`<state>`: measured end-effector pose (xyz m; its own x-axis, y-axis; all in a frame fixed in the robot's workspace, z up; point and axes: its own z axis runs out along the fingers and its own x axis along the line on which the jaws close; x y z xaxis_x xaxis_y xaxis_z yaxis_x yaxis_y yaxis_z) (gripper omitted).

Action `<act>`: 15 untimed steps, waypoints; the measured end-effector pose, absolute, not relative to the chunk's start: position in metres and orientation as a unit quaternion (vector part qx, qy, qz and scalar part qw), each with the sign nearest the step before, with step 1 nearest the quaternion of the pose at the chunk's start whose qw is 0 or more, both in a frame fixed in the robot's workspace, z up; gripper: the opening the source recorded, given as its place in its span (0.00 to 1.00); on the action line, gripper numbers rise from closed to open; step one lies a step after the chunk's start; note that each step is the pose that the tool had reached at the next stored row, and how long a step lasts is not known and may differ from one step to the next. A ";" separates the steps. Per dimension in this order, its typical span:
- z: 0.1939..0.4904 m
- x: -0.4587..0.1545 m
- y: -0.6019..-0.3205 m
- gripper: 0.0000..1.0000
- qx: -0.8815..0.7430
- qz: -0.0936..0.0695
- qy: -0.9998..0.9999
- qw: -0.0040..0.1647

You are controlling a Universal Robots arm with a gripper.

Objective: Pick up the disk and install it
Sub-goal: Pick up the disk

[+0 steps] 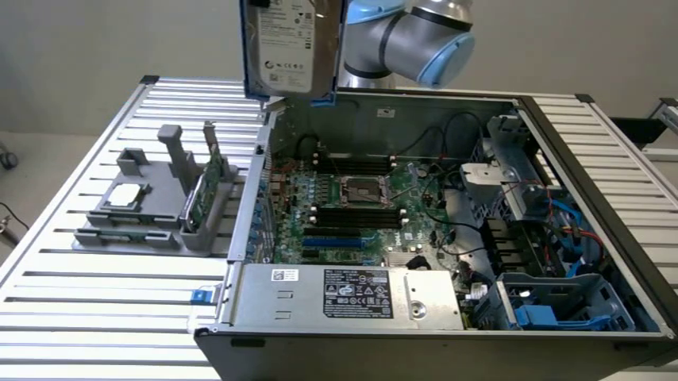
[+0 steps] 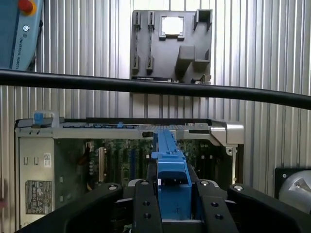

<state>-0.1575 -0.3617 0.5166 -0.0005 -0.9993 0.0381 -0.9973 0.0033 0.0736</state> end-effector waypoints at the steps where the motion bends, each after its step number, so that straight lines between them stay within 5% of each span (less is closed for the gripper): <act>1: 0.516 -0.154 -0.362 0.33 0.706 -0.012 -0.707 0.039; 15: 0.514 -0.105 -0.372 0.33 0.707 -0.011 -0.706 0.038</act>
